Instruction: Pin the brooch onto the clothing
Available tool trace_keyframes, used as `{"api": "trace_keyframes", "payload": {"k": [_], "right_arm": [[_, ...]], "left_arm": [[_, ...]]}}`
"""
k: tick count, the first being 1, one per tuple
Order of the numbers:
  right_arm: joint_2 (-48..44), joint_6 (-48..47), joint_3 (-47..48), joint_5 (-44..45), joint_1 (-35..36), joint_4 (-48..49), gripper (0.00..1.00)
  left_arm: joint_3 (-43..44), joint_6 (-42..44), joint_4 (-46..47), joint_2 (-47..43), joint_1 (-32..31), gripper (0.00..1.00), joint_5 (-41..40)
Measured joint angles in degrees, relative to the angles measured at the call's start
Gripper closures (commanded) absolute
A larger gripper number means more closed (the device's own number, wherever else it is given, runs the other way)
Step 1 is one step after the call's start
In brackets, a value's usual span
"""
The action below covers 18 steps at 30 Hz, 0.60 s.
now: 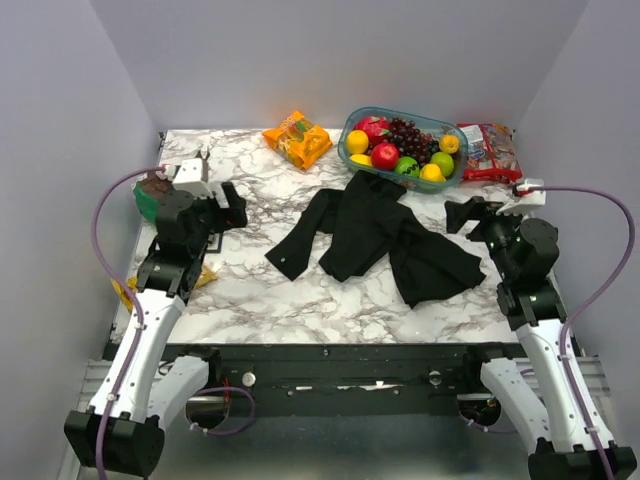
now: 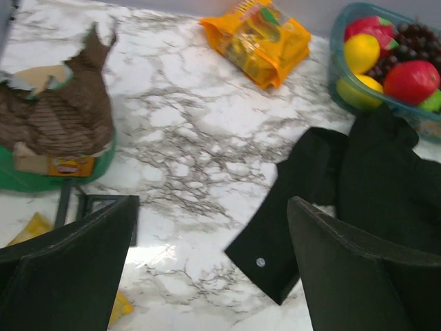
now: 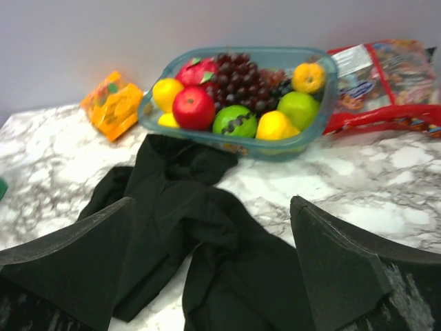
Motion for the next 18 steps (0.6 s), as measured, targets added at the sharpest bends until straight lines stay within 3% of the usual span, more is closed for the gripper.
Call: {"api": "trace_keyframes", "payload": {"k": [6, 11, 14, 18], "right_arm": [[4.0, -0.6, 1.4, -2.2, 4.5, -4.1, 0.0], [8.1, -0.5, 2.7, 1.5, 15.0, -6.4, 0.0], [12.3, 0.7, 4.8, 5.0, 22.0, -8.1, 0.0], [17.1, 3.2, 6.0, 8.4, 28.7, -8.4, 0.0]], "left_arm": [[1.6, 3.5, -1.7, 6.6, -13.8, 0.01, -3.2], [17.6, 7.2, -9.0, 23.7, -25.2, 0.01, -7.0], [23.3, 8.4, -10.0, 32.7, -28.0, 0.01, -7.3], [21.0, 9.0, -12.4, 39.6, -28.2, 0.01, -7.2]]}}
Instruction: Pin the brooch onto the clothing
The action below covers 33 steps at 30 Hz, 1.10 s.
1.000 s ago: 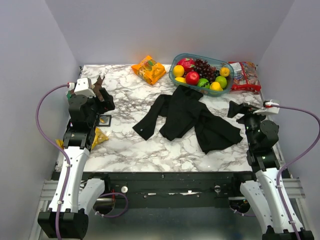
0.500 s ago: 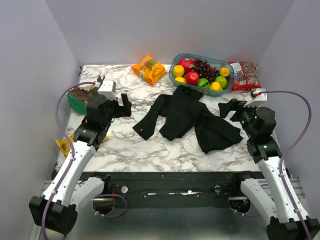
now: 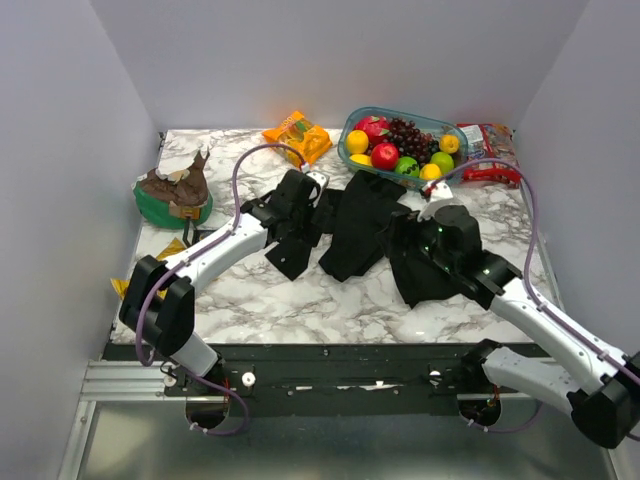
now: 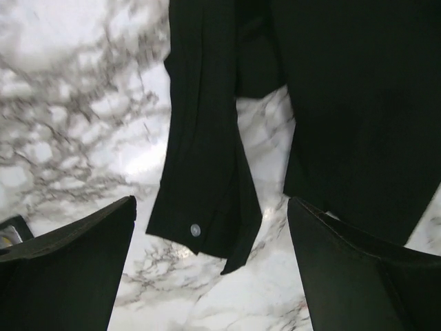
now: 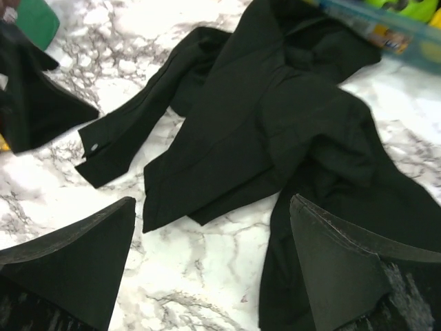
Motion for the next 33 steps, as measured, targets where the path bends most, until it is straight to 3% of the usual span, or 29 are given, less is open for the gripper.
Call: {"api": "trace_keyframes", "payload": {"k": [5, 13, 22, 25, 27, 33], "right_arm": [[7.6, 5.0, 1.4, 3.0, 5.4, 0.3, 0.0], [13.4, 16.9, -3.2, 4.3, 13.7, 5.7, 0.0], [19.6, 26.9, -6.5, 2.1, 15.5, 15.8, 0.0], [21.5, 28.8, -7.1, 2.1, 15.5, 17.9, 0.01], [22.9, 29.7, -7.1, 2.1, 15.5, 19.0, 0.02], [27.7, 31.6, -7.1, 2.0, 15.5, 22.0, 0.04]], "left_arm": [[-5.1, 0.5, -3.1, 1.3, 0.0, 0.01, -0.1], [-3.3, 0.3, -2.9, 6.3, 0.0, 0.01, 3.3], [-2.5, -0.6, -3.0, 11.6, 0.0, 0.02, 5.5], [-2.5, -0.7, -3.0, 11.8, 0.1, 0.13, 5.4], [-2.5, -0.9, -2.8, 12.5, 0.3, 0.3, 5.5], [-1.6, -1.6, -2.8, 17.1, 0.6, 0.66, 5.6]]}}
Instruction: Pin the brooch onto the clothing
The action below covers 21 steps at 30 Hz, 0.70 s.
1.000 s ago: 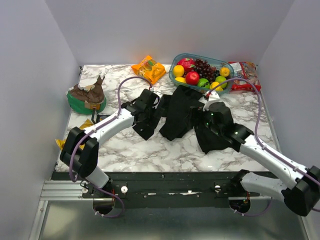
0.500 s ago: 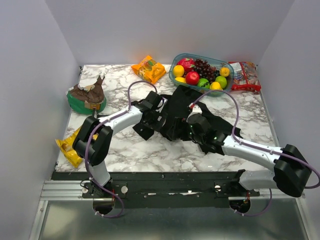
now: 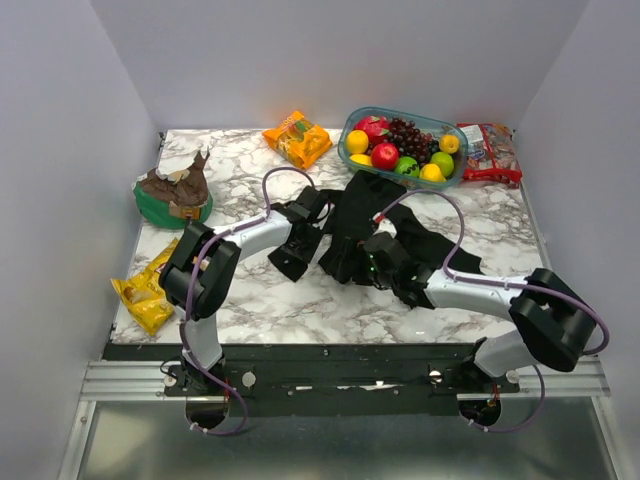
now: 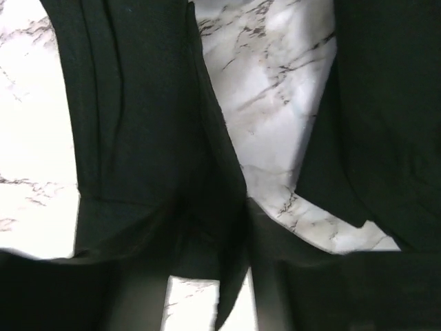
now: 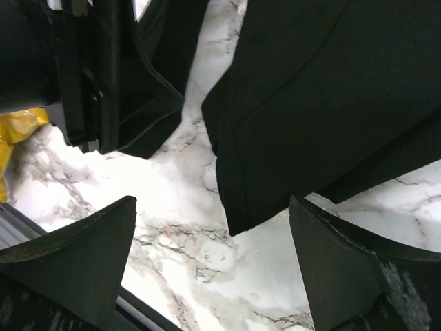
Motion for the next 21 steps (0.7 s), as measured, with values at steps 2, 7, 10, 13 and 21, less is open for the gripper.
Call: {"api": "trace_keyframes", "payload": {"k": [2, 7, 10, 13, 21], "right_arm": [[1.7, 0.4, 0.0, 0.0, 0.0, 0.9, 0.05], [4.8, 1.6, 0.0, -0.4, 0.0, 2.1, 0.06], [5.9, 2.7, 0.0, -0.4, 0.0, 2.9, 0.1], [6.9, 3.8, -0.1, -0.2, 0.0, 3.5, 0.13], [10.2, 5.5, 0.3, 1.9, 0.0, 5.6, 0.39]], "left_arm": [[0.1, -0.2, 0.0, 0.3, 0.2, 0.71, 0.1], [0.2, -0.3, 0.1, 0.3, 0.2, 0.88, 0.0], [0.2, -0.4, 0.1, 0.2, 0.4, 0.93, 0.0], [0.2, -0.4, 0.1, -0.2, 0.4, 0.95, -0.1], [0.2, -0.4, 0.1, -3.6, 0.4, 0.99, -0.8]]}}
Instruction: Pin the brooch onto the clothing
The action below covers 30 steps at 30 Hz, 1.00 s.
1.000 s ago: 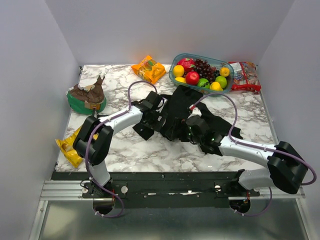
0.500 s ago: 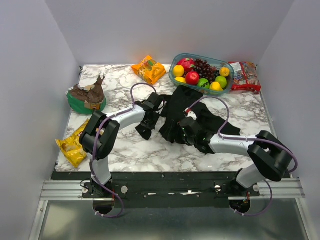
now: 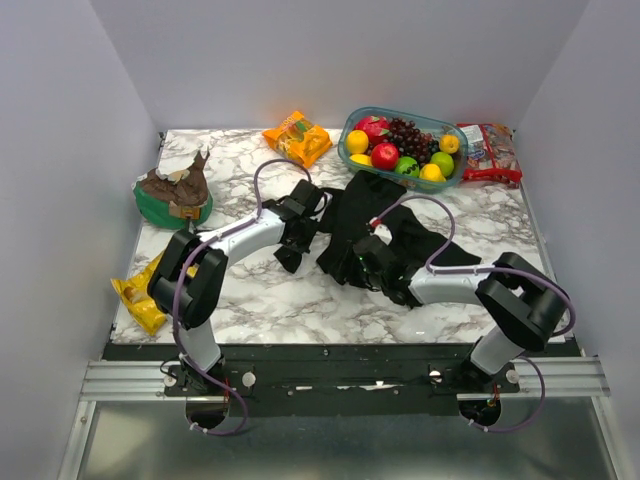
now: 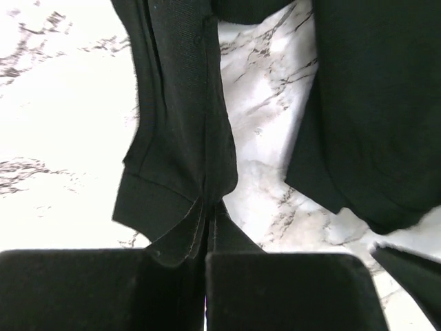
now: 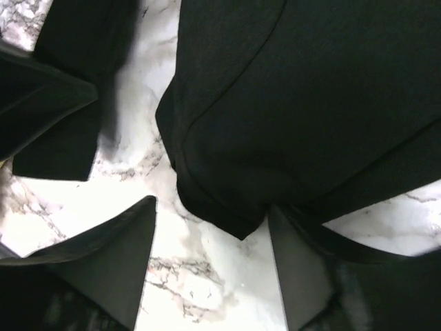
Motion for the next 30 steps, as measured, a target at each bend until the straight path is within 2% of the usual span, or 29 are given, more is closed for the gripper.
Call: {"api": "trace_keyframes", "payload": {"k": [4, 7, 8, 10, 13, 16, 22, 27, 30], "right_arm": [[2.1, -0.1, 1.2, 0.9, 0.0, 0.5, 0.57], [3.7, -1.1, 2.5, 1.2, 0.0, 0.4, 0.79], [4.0, -1.5, 2.9, 1.4, 0.0, 0.2, 0.89], [4.3, -2.8, 3.2, 2.0, 0.0, -0.2, 0.99], [3.5, -5.4, 3.3, 3.3, 0.0, -1.0, 0.99], [-0.5, -8.5, 3.5, 5.1, 0.0, -4.1, 0.99], [-22.4, -18.4, 8.1, 11.8, -0.8, -13.9, 0.99], [-41.2, -30.3, 16.6, 19.4, -1.8, -18.3, 0.99], [-48.3, -36.6, 22.2, 23.2, -1.9, -19.9, 0.99]], "left_arm": [[0.0, 0.0, 0.1, -2.6, 0.0, 1.0, -0.5], [-0.5, 0.0, 0.3, -4.9, 0.0, 1.0, -1.4], [-0.9, 0.0, 0.6, -6.0, 0.1, 1.0, -1.8], [-1.6, 0.0, 0.8, -8.3, 0.5, 1.0, -2.5], [-2.5, 0.0, 1.2, -11.4, 1.6, 1.0, -3.0], [-3.3, -0.2, 2.0, -17.0, 5.8, 1.0, -3.2], [-3.2, -0.6, 3.6, -30.8, 14.8, 1.0, -5.0], [3.3, -0.6, 4.7, -38.7, 19.4, 1.0, -7.0], [7.7, -0.7, 5.4, -40.8, 22.0, 1.0, -7.4]]}}
